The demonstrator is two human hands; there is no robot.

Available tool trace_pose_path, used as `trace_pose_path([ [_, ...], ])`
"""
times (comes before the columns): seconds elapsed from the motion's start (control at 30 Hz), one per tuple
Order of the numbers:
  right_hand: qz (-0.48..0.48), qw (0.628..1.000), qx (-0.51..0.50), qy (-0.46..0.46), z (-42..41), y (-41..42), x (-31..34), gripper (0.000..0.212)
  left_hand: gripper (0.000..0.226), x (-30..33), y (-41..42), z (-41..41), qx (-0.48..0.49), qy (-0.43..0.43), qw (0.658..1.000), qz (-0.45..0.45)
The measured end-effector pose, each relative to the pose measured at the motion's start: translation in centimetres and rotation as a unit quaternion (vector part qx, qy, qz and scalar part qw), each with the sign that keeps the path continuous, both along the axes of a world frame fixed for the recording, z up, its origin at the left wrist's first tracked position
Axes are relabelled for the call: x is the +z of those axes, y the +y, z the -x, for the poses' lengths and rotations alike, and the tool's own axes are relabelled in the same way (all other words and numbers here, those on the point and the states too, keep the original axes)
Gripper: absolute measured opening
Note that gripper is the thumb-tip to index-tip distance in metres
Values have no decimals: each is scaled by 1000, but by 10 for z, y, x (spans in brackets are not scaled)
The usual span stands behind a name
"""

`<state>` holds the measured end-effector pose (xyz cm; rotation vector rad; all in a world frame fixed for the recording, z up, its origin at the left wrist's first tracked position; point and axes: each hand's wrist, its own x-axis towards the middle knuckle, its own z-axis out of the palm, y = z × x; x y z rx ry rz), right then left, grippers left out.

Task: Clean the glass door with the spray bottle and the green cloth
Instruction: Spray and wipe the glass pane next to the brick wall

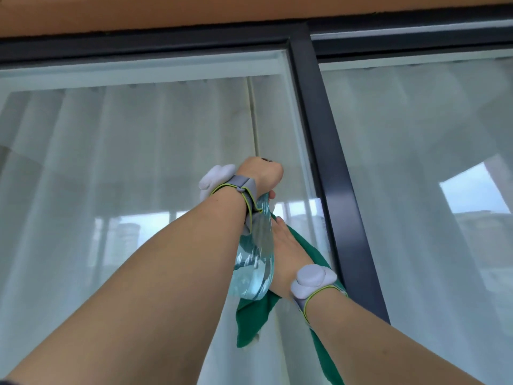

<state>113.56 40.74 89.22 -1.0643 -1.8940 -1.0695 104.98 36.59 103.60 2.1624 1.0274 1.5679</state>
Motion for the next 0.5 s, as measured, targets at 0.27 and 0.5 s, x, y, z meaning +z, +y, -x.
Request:
trace_pose_path([
  [0.27, -58, 996, -58, -43, -11, 28, 0, 68, 15, 0, 4, -23, 7, 35, 999, 12],
  [0.5, -56, 991, -101, -60, -9, 26, 1, 72, 17, -3, 2, -5, 36, 14, 999, -5],
])
